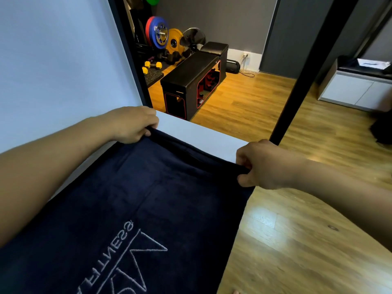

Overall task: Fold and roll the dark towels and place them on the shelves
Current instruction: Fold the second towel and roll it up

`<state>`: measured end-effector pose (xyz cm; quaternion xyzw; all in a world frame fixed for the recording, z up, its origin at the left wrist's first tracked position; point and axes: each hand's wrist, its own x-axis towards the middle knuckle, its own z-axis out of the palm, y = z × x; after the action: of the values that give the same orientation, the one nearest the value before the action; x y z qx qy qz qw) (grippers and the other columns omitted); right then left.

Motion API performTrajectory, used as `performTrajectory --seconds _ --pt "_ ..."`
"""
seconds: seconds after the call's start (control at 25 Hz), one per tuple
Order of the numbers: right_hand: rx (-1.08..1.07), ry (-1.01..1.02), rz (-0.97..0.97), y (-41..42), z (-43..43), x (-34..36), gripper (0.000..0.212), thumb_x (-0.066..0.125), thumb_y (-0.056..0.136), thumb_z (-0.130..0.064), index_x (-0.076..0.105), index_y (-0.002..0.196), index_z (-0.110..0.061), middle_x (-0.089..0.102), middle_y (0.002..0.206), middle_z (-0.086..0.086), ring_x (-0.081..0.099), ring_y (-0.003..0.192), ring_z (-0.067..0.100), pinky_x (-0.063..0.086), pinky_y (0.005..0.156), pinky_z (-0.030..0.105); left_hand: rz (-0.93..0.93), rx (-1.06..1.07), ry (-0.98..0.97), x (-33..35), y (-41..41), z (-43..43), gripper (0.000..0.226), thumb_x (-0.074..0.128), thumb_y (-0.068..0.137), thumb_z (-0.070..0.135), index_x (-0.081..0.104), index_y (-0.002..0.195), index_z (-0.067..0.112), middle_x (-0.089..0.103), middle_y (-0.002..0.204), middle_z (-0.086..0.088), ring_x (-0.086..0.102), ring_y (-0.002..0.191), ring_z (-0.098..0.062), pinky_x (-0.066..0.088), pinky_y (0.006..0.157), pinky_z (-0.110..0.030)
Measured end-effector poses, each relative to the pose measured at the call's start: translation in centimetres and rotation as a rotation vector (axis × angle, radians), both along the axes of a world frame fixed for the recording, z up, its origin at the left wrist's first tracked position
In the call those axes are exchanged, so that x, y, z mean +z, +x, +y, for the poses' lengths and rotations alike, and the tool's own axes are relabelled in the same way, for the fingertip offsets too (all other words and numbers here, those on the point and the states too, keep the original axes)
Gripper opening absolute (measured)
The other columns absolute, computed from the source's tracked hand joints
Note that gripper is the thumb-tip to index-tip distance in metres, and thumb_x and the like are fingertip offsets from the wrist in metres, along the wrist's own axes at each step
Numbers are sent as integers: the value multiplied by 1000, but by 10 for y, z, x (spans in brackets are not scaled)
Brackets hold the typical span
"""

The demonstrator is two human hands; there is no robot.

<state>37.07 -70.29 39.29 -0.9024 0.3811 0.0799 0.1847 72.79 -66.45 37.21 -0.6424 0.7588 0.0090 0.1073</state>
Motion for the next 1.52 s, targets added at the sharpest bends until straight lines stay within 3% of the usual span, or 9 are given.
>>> performTrajectory --seconds 0.2,0.36,0.52,0.68,0.88,1.04,1.28,1.4,1.52 --pt "10 -173 38 5 -6 3 26 68 81 -32 45 84 -20 55 89 0 55 80 25 45 59 35 -51 -93 -316 -15 -4 11 5 57 88 9 53 91 10 52 97 -8 52 85 -26 49 60 -43" --pt "356 -679 -39 -2 18 -22 22 65 73 -5 47 83 -13 50 80 5 54 63 30 33 43 31 -79 -97 -381 -20 0 31 6 59 79 1 53 81 2 53 81 -15 53 67 -35 41 48 -38" --pt "637 -864 -99 -18 30 -35 23 36 78 5 53 78 -10 48 76 8 45 60 25 36 44 34 -110 -43 -309 -14 -1 43 5 58 87 7 62 91 6 56 86 -10 55 71 -31 42 56 -36" --pt "506 -435 -96 -17 26 -14 29 42 98 -37 60 85 -20 50 83 -5 56 72 19 48 63 34 -73 -16 -181 -1 -3 54 18 53 94 23 68 96 13 62 88 -2 57 80 -25 50 72 -41" --pt "96 20 -2 9 2 10 30 71 83 -48 53 99 -31 62 91 -11 62 78 13 52 70 31 -7 142 47 21 -18 21 42 67 90 26 55 130 29 55 93 7 54 97 -20 45 79 -35" --pt "144 17 226 17 -7 12 31 63 87 -53 59 108 -30 64 104 -11 60 92 13 50 78 28 -125 16 83 18 -17 10 36 70 87 28 64 122 27 41 98 10 45 106 -17 42 83 -34" --pt "57 -23 158 17 -22 5 26 68 84 -47 57 95 -25 66 98 -2 63 85 20 55 79 41 -134 148 -131 15 -39 -6 23 66 85 14 69 107 21 55 106 -2 56 100 -27 45 70 -37" --pt "-5 -51 54 10 -17 -1 28 72 82 -44 53 89 -25 63 90 -3 61 81 18 54 72 37 6 189 -284 -2 -37 8 17 61 84 7 62 99 16 51 100 -1 55 93 -28 40 68 -36" --pt "-35 -48 -61 8 -13 -8 31 76 80 -37 49 84 -23 60 81 -2 56 73 17 45 58 30 197 198 -184 5 -21 21 20 68 85 8 63 103 16 48 96 5 56 93 -24 43 75 -35"
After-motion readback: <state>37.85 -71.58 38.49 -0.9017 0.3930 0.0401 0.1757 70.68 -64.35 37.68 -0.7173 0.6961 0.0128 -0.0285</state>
